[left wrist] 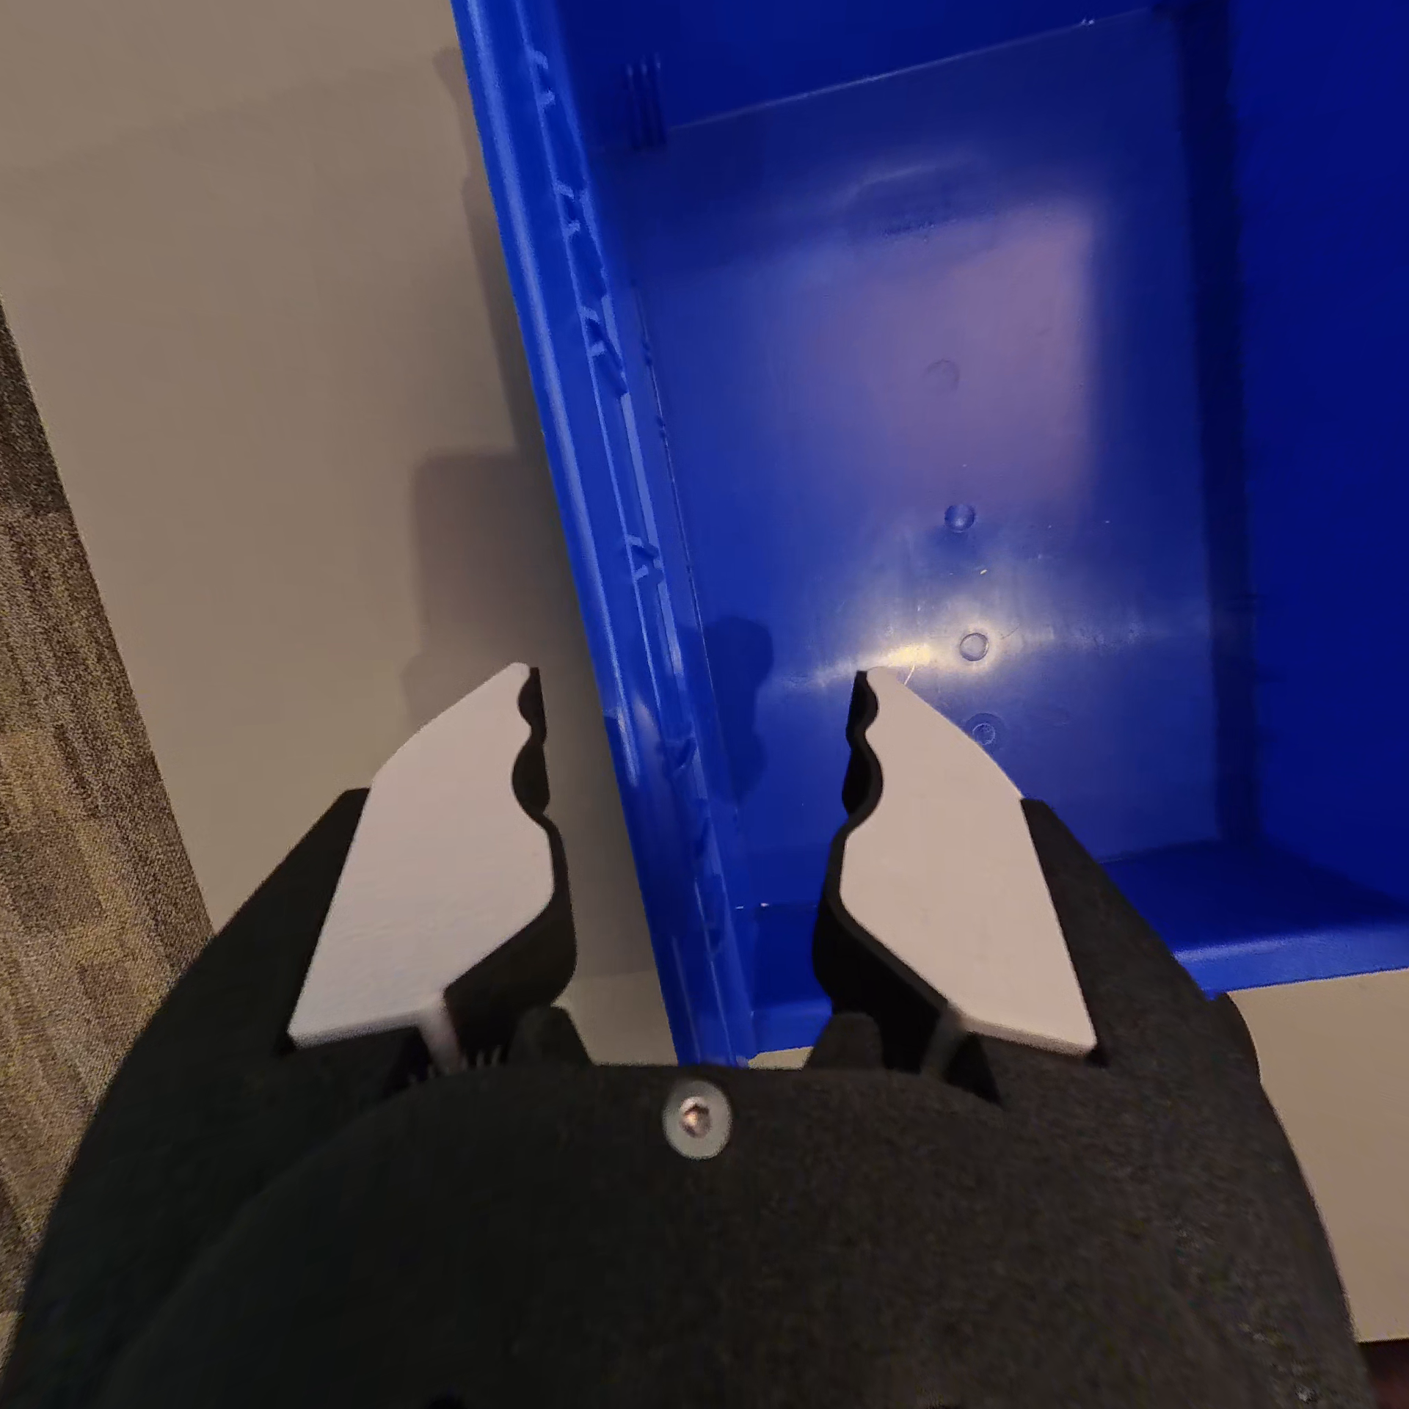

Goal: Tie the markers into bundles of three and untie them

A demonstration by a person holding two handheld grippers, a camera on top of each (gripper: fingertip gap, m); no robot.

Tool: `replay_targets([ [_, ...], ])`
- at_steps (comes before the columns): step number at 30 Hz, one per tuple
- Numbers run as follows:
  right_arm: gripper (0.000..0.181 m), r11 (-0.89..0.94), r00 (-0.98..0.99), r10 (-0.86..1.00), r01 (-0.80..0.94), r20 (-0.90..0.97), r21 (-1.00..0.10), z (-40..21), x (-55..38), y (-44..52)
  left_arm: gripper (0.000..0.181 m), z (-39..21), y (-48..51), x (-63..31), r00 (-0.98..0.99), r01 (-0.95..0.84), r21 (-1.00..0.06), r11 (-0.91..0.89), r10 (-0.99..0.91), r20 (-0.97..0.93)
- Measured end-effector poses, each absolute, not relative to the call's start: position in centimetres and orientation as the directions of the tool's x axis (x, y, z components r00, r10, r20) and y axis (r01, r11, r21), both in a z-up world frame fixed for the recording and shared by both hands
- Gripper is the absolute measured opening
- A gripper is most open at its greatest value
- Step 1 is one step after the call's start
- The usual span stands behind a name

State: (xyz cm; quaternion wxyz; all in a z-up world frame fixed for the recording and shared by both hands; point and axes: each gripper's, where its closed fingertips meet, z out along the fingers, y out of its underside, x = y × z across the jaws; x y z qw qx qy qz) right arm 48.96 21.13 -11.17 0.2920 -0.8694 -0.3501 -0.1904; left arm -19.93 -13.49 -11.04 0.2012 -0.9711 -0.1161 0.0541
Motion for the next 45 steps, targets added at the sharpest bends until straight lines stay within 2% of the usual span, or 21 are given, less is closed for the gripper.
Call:
replay_targets([
  [5, 0.058, -0.598, 0.697, 0.508, 0.708, 0.506, -0.374, -11.4, 49.1, 21.1, 0.073, -12.3, -14.2, -19.3, 0.971, 0.212, -0.337, -0.917, 0.237, -0.033],
  [8, 0.044, -0.669, 0.768, 0.546, 0.640, 0.334, -0.378, -12.5, 48.7, 20.6, 0.063, -13.8, -15.4, -18.7, 0.970, 0.237, -0.243, -0.941, 0.242, 0.010],
  [10, 0.030, -0.726, 0.807, 0.562, 0.585, 0.180, -0.362, -13.0, 48.2, 20.1, 0.043, -13.5, -15.4, -19.0, 0.964, 0.261, -0.260, -0.930, 0.267, 0.012],
  [12, 0.014, -0.769, 0.824, 0.565, 0.542, 0.037, -0.340, -13.3, 47.6, 19.6, 0.015, -13.6, -15.9, -19.1, 0.957, 0.287, -0.239, -0.928, 0.286, 0.038],
  [14, 0.009, -0.796, 0.830, 0.556, 0.516, -0.047, -0.317, -13.5, 47.2, 19.4, 0.007, -13.9, -16.3, -18.8, 0.954, 0.298, -0.218, -0.929, 0.284, 0.094],
  [16, 0.009, -0.803, 0.827, 0.559, 0.518, -0.069, -0.296, -13.6, 47.2, 19.4, 0.007, -13.9, -16.4, -18.5, 0.946, 0.317, -0.210, -0.925, 0.293, 0.137],
  [21, 0.012, -0.823, 0.827, 0.556, 0.532, -0.087, -0.201, -14.9, 47.2, 19.0, 0.009, -13.9, -15.5, -15.5, 0.975, 0.210, -0.159, -0.965, 0.195, 0.104],
  [25, 0.007, -0.865, 0.860, 0.491, 0.462, -0.140, -0.196, -15.1, 46.3, 19.6, 0.013, -13.9, -13.1, -10.6, 0.983, 0.152, -0.142, -0.978, 0.134, 0.129],
  [29, 0.007, -0.887, 0.880, 0.457, 0.441, -0.132, -0.136, -15.5, 45.8, 19.0, 0.019, -14.1, -10.7, -5.4, 0.991, 0.064, -0.136, -0.989, 0.047, 0.123],
  [37, 0.011, -0.920, 0.903, 0.391, 0.380, -0.177, -0.096, -15.8, 43.7, 17.2, 0.026, -15.5, -7.6, 2.9, 0.969, 0.044, -0.127, -0.991, 0.012, 0.245],
  [42, 0.006, -0.920, 0.908, 0.391, 0.386, -0.151, -0.061, -16.1, 43.6, 17.1, 0.042, -14.8, -4.8, 5.7, 0.938, 0.074, -0.263, -0.962, -0.022, 0.346],
  [45, 0.006, -0.927, 0.912, 0.374, 0.370, -0.168, -0.058, -16.1, 43.8, 17.1, 0.043, -12.8, -3.5, 5.4, 0.921, 0.130, -0.399, -0.908, -0.039, 0.388],
])
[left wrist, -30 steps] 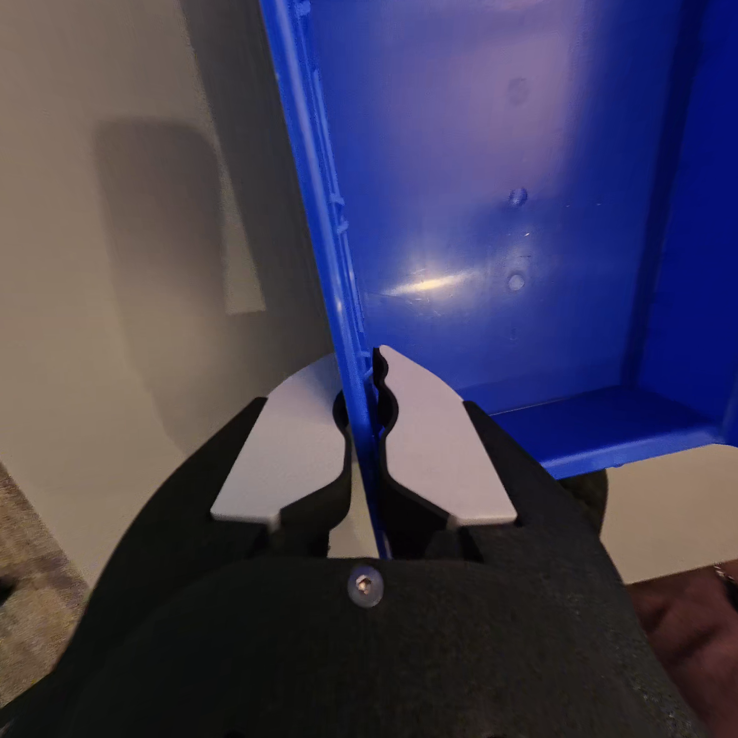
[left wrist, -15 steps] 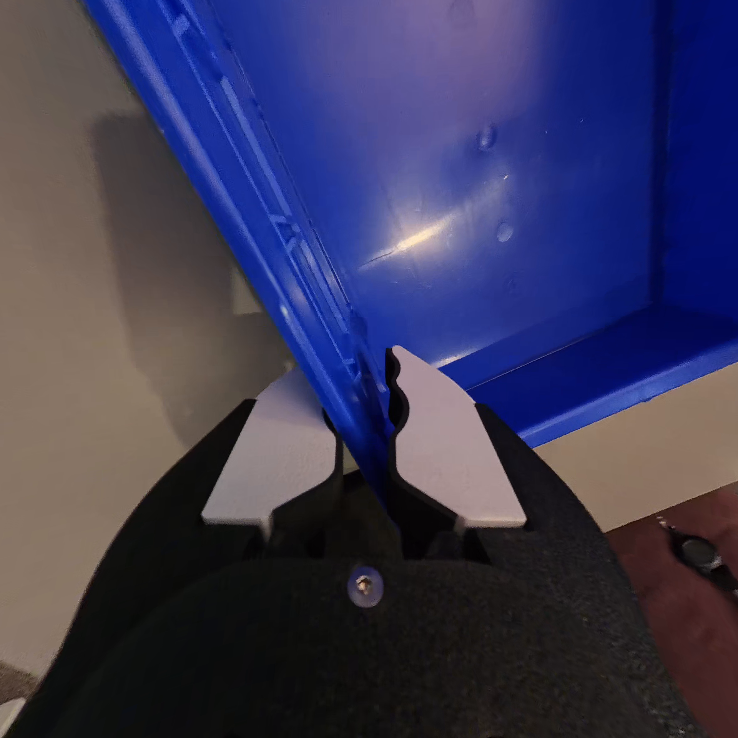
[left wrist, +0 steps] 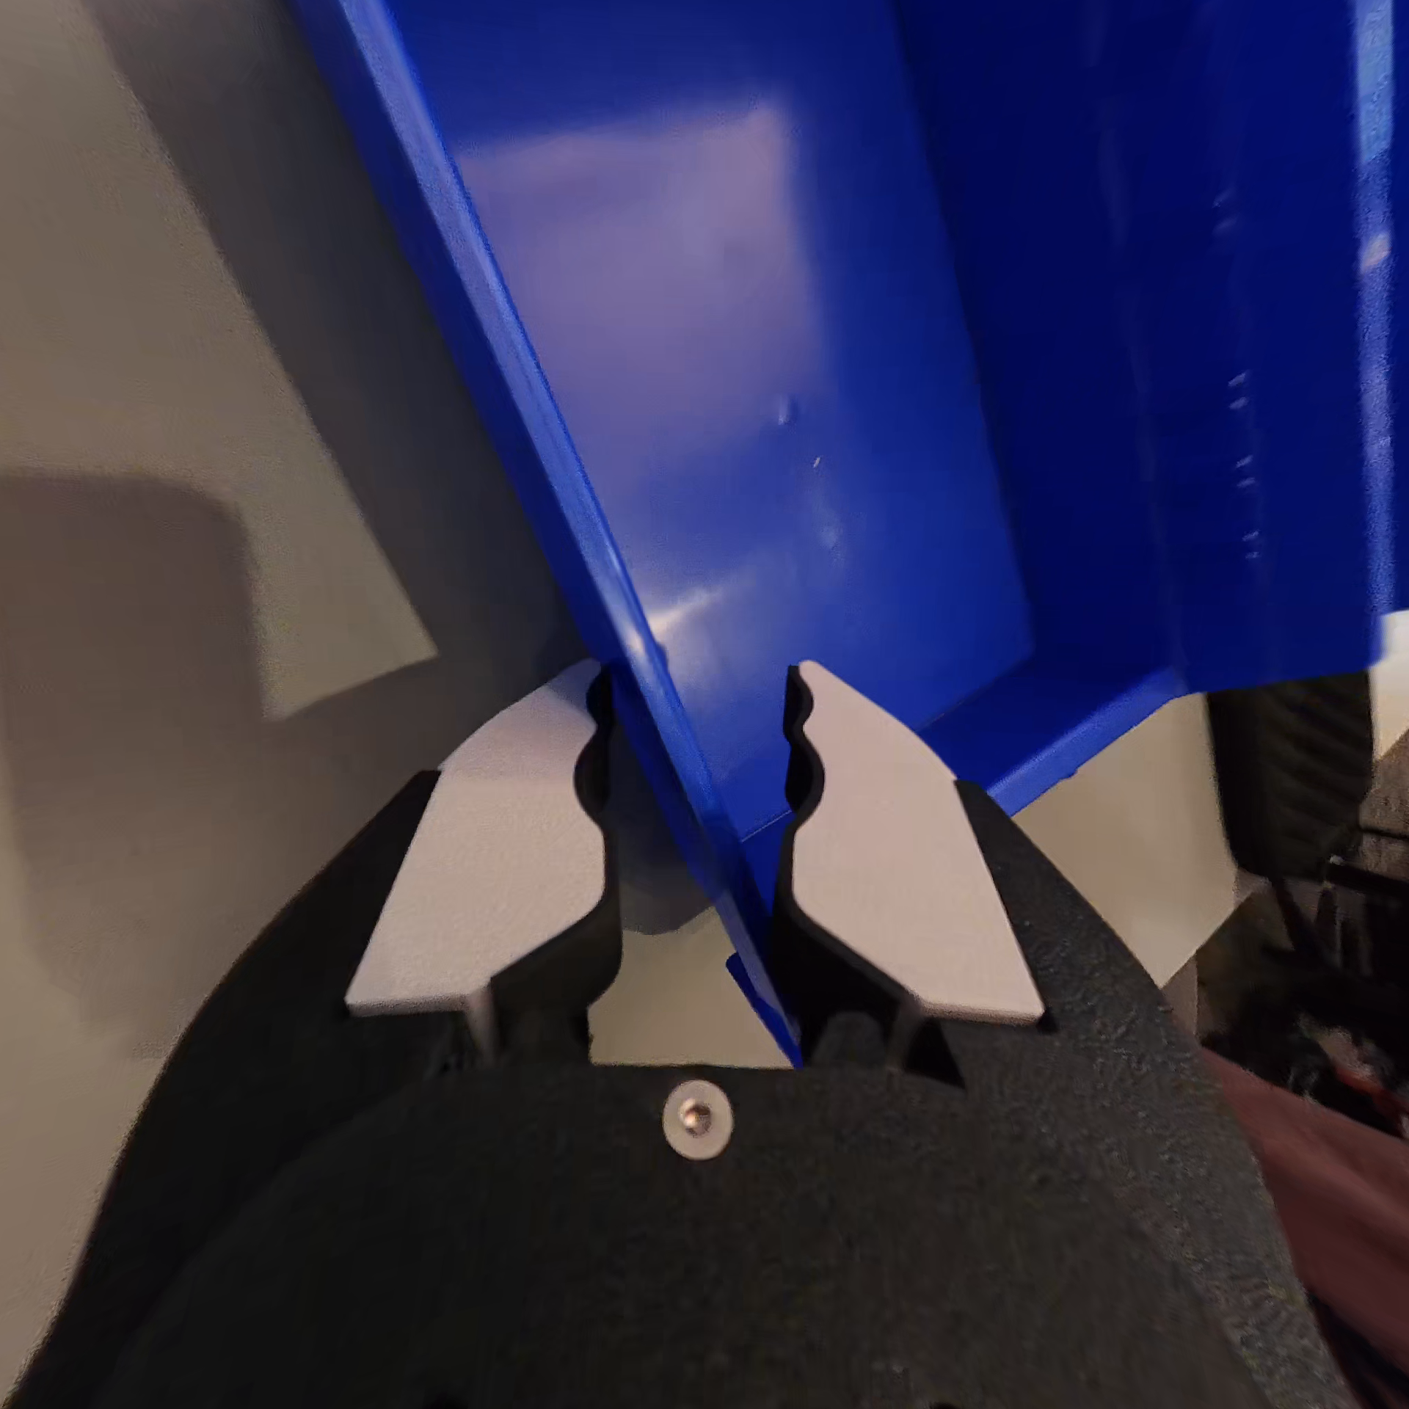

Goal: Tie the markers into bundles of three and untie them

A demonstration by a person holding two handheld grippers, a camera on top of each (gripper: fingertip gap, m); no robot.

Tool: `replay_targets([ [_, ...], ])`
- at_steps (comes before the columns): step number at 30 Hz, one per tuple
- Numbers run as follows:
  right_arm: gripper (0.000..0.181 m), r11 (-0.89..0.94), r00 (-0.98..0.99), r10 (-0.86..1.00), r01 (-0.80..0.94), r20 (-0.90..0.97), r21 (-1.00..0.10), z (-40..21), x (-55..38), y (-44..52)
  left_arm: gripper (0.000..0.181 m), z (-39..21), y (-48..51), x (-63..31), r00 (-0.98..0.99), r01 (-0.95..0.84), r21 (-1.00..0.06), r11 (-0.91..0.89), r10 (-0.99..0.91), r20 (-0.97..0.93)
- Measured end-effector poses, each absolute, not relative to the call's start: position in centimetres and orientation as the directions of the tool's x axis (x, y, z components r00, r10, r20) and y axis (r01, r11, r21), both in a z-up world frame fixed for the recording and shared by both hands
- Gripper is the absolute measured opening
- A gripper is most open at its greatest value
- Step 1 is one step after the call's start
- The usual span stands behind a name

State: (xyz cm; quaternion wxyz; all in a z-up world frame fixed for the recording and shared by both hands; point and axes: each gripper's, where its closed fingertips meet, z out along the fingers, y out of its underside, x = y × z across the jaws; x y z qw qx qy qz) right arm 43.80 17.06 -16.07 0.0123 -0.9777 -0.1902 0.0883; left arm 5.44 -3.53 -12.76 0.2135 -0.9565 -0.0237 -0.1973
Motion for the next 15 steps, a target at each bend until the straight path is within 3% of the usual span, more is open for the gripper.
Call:
replay_targets([
  [3, 0.006, -0.932, 0.915, 0.361, 0.358, -0.178, -0.050, -15.9, 44.5, 17.2, 0.044, -9.8, -4.1, 4.8, 0.906, 0.155, -0.494, -0.856, -0.076, 0.416],
  [8, 0.007, -0.943, 0.930, 0.333, 0.330, -0.158, -0.042, -14.4, 47.0, 17.7, 0.040, -5.3, -8.1, 2.7, 0.941, 0.082, -0.607, -0.790, -0.140, 0.309],
  [15, 0.006, -0.948, 0.937, 0.306, 0.283, -0.171, -0.149, -8.9, 48.2, 18.4, 0.039, -3.6, -13.4, 0.7, 0.965, 0.019, -0.655, -0.755, -0.157, 0.210],
])
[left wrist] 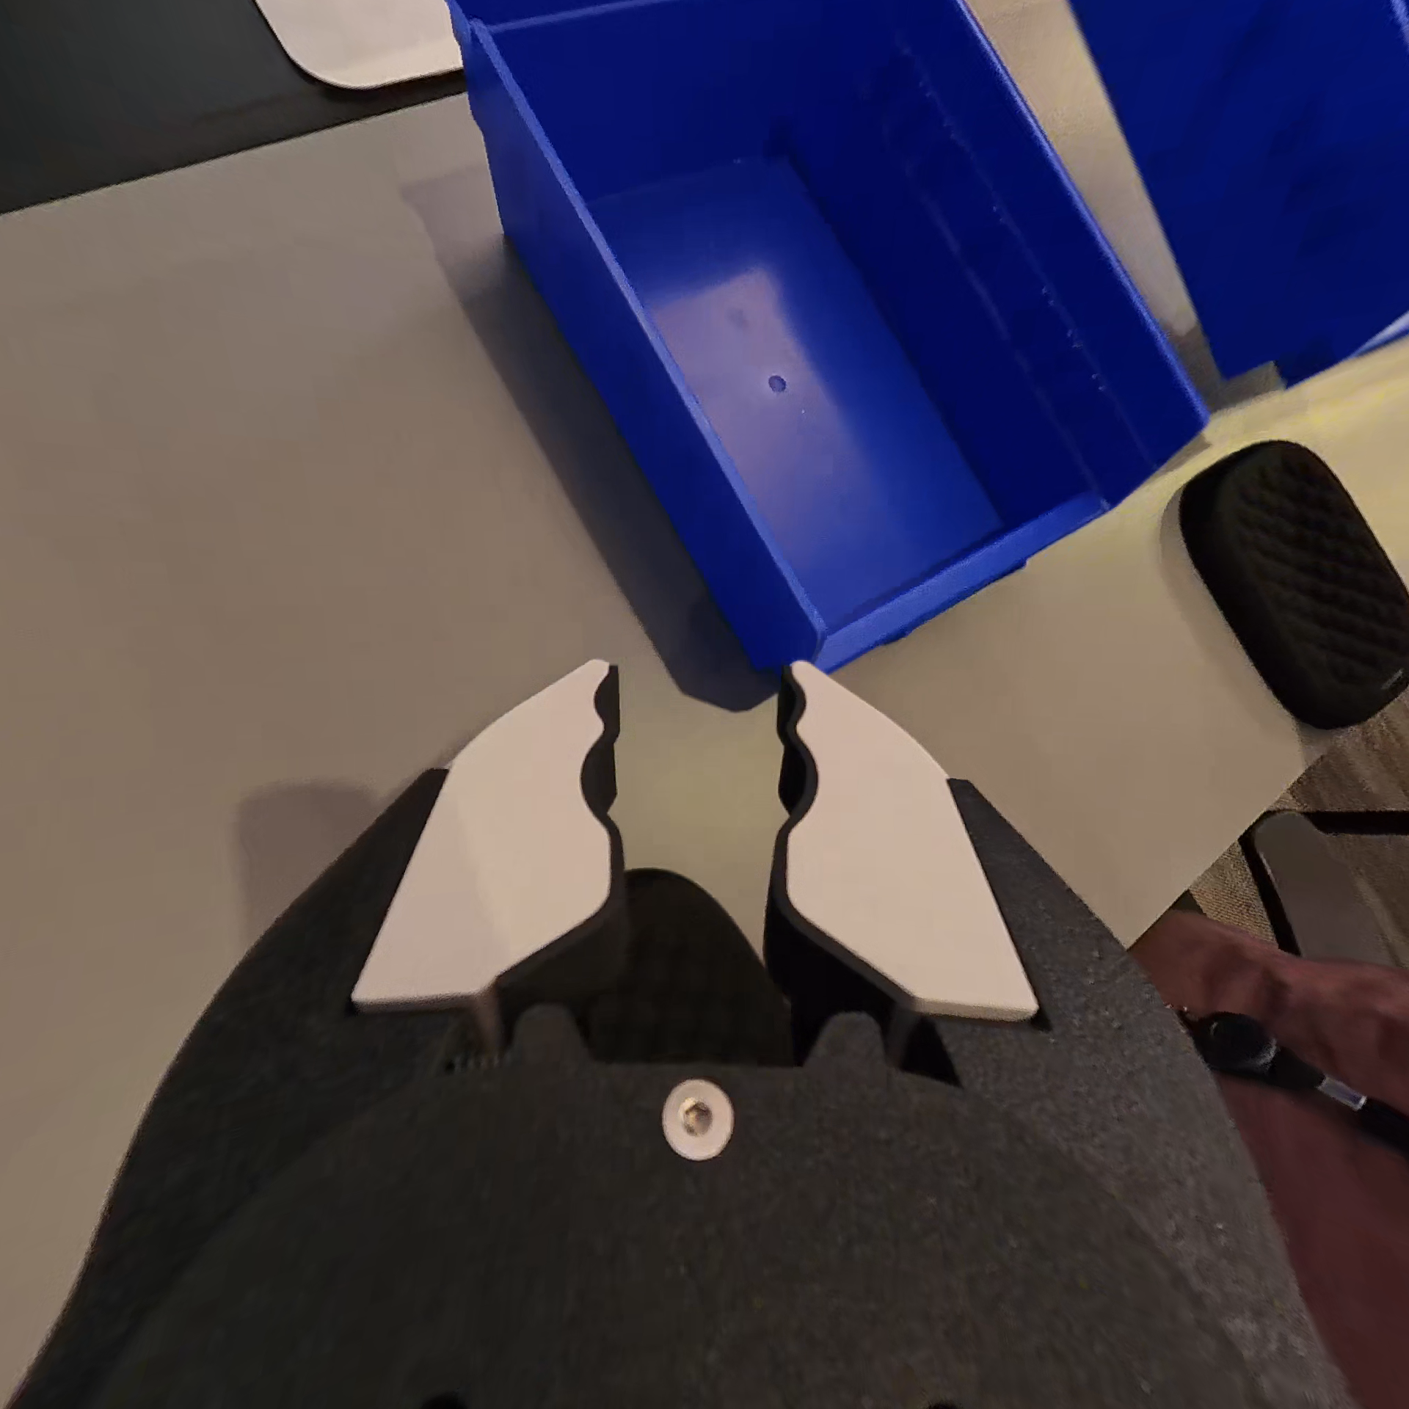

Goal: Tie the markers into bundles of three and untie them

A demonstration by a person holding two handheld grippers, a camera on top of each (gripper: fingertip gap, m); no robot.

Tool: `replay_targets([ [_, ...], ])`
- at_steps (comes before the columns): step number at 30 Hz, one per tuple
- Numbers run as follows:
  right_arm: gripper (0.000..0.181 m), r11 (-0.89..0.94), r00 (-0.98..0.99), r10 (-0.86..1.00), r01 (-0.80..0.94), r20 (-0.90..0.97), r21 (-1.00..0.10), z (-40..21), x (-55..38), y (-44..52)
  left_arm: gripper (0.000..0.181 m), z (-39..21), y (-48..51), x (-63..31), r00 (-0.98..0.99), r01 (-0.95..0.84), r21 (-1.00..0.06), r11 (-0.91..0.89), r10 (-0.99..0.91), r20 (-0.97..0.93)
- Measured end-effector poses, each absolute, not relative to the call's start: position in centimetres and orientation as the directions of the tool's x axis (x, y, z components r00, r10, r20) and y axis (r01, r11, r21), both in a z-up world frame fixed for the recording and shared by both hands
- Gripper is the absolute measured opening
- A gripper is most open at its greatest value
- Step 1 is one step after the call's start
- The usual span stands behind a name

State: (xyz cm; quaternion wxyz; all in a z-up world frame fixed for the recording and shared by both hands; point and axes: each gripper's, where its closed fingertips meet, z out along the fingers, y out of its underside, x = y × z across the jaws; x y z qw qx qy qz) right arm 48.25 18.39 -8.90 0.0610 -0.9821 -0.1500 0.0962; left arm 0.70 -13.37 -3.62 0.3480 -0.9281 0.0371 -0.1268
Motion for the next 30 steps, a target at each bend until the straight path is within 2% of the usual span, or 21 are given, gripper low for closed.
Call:
replay_targets([
  [5, 0.006, -0.910, 0.906, 0.394, 0.362, -0.152, -0.203, -4.5, 46.1, 17.8, 0.039, -4.7, -14.8, 0.1, 0.964, 0.023, -0.656, -0.754, -0.158, 0.215],
  [14, 0.006, -0.789, 0.777, 0.611, 0.581, -0.154, -0.201, -0.5, 37.0, 14.5, 0.038, -5.3, -15.5, -0.3, 0.957, 0.046, -0.667, -0.744, -0.159, 0.243],
  [23, 0.006, -0.641, 0.614, 0.766, 0.750, -0.190, -0.162, 0.7, 23.8, 10.0, 0.039, -5.7, -17.5, -1.6, 0.953, 0.089, -0.675, -0.732, -0.134, 0.271],
  [30, 0.006, -0.552, 0.518, 0.829, 0.818, -0.211, -0.161, 0.8, 10.8, 5.5, 0.041, -4.4, -21.9, -7.0, 0.964, 0.196, -0.719, -0.667, -0.003, 0.266],
])
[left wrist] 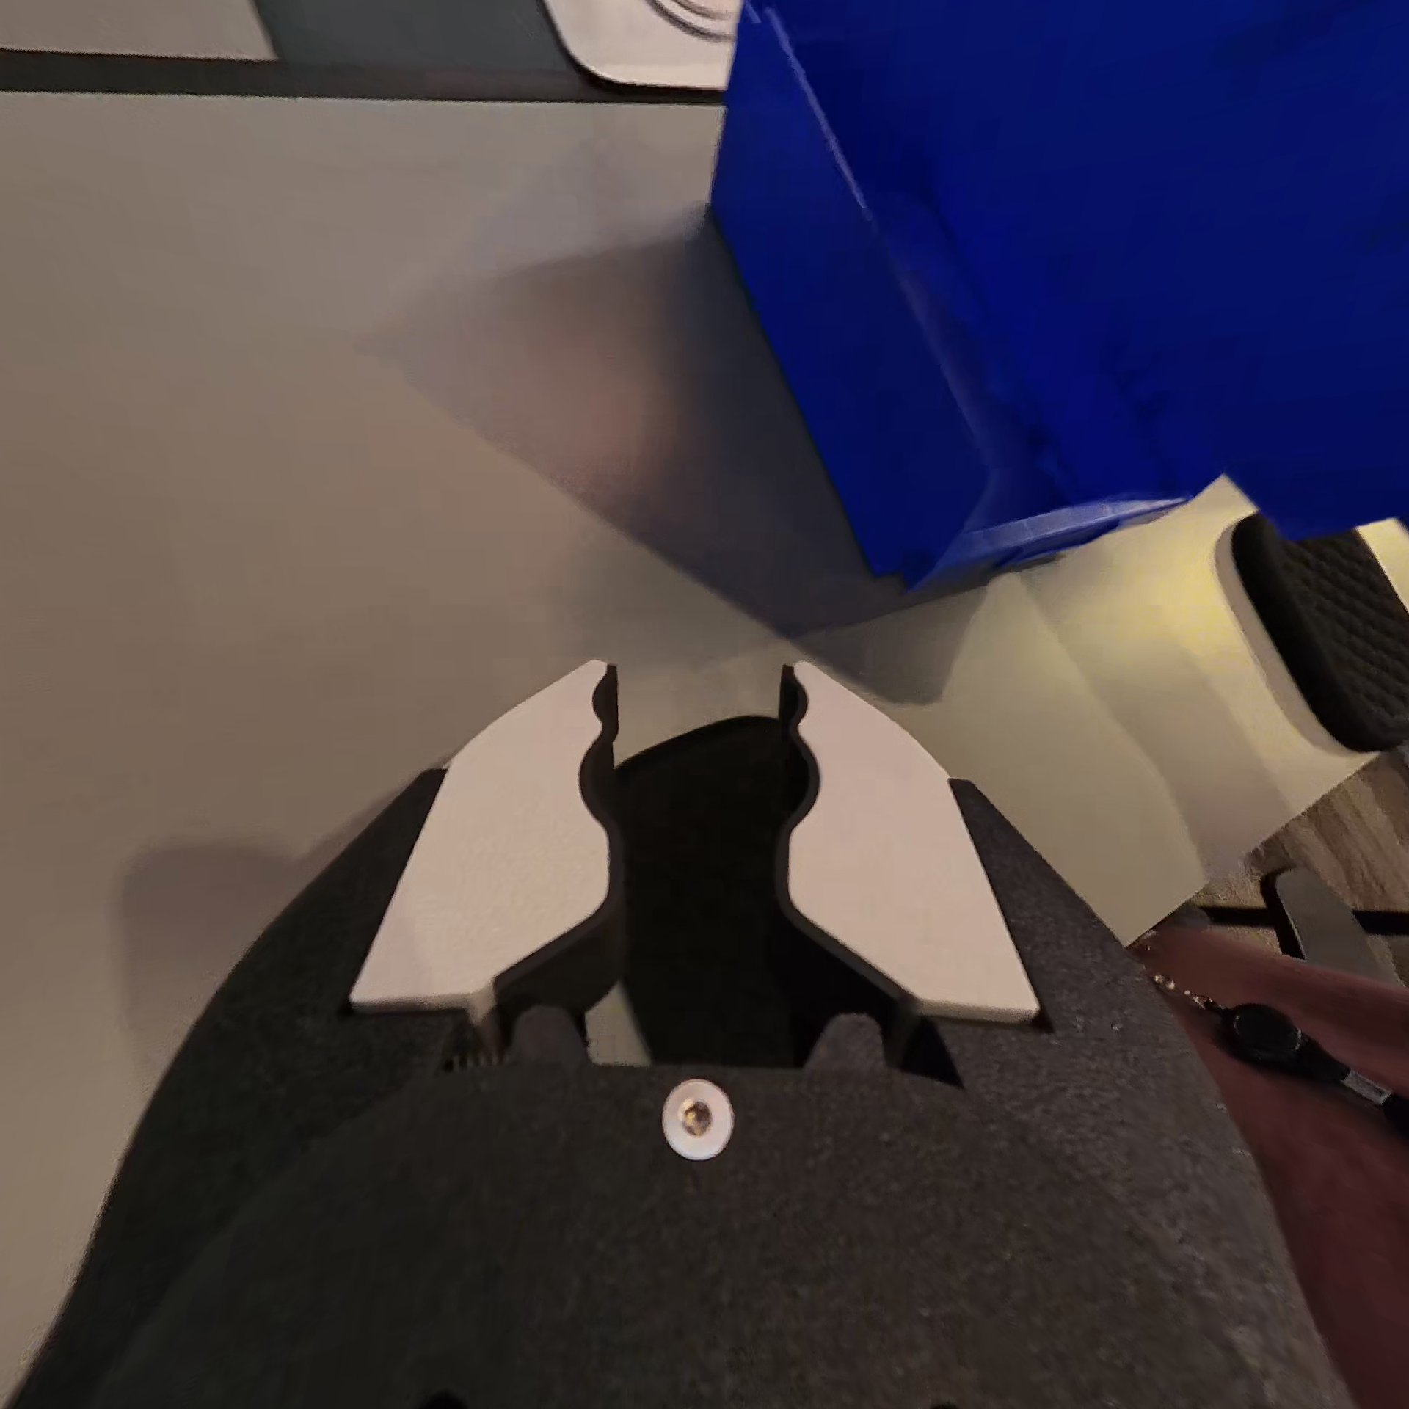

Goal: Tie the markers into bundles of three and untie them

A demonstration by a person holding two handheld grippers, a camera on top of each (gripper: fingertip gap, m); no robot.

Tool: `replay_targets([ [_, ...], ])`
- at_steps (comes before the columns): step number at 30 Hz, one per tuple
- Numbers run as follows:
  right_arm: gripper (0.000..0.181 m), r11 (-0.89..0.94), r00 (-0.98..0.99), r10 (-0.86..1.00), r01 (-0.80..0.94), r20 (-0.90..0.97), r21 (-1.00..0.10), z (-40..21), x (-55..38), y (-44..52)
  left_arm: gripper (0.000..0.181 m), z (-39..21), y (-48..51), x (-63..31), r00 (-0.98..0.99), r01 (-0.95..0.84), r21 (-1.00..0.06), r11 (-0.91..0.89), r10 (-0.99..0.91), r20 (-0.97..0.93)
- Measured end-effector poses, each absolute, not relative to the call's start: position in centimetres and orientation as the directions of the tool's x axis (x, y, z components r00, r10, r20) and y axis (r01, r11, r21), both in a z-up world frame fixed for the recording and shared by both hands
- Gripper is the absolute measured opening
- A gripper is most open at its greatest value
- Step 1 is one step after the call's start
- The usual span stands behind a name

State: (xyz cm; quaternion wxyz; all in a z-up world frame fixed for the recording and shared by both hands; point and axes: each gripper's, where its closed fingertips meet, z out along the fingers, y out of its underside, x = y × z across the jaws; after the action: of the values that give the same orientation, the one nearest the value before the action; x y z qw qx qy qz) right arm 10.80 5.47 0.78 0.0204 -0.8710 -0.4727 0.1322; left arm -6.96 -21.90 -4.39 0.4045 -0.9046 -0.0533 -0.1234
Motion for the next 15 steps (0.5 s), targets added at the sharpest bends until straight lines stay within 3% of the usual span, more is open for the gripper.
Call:
replay_targets([
  [7, 0.007, -0.548, 0.485, 0.823, 0.813, -0.295, -0.196, -0.1, -2.4, 0.4, 0.043, -4.2, -27.4, -12.1, 0.960, 0.270, -0.719, -0.641, 0.123, 0.250],
  [15, 0.007, -0.624, 0.534, 0.757, 0.762, -0.376, -0.173, -6.2, -11.4, -3.6, 0.044, -4.3, -31.3, -14.8, 0.954, 0.296, -0.716, -0.633, 0.156, 0.256],
])
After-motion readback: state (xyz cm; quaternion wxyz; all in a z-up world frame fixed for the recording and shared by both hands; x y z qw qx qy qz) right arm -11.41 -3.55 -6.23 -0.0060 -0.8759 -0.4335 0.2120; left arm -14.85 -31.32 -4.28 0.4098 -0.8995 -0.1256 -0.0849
